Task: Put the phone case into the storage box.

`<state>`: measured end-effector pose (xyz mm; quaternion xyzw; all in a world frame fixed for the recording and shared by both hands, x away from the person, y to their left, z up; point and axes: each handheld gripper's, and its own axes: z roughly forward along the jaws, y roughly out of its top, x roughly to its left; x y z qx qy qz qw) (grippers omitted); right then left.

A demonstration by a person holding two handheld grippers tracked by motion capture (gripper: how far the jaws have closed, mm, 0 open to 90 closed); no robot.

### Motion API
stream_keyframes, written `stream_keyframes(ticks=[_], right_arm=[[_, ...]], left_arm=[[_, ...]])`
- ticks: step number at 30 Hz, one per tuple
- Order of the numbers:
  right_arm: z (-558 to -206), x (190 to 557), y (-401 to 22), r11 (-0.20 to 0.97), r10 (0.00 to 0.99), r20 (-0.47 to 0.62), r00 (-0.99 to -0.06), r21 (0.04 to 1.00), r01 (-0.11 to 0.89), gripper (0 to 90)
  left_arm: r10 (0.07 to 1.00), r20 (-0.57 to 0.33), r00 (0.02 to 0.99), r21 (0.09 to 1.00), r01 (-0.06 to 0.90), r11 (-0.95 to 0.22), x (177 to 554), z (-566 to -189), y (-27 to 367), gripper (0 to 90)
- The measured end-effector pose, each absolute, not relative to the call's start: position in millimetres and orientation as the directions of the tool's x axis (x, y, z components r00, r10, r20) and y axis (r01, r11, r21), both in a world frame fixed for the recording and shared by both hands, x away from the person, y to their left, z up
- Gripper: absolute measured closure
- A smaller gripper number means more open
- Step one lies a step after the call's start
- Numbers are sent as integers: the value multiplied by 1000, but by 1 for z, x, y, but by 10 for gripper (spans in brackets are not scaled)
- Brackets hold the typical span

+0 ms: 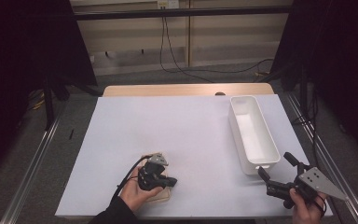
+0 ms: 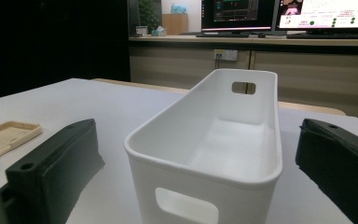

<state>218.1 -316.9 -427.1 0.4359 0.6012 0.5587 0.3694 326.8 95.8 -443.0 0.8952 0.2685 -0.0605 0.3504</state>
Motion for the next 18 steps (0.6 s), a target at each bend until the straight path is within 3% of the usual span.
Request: stream_keyframes(ticks=[18], right_arm=[[-427, 218, -315, 6, 936, 34, -351, 993, 114, 0]], left_arm=[[445, -316, 838, 583, 541, -606, 321, -442, 125, 900]])
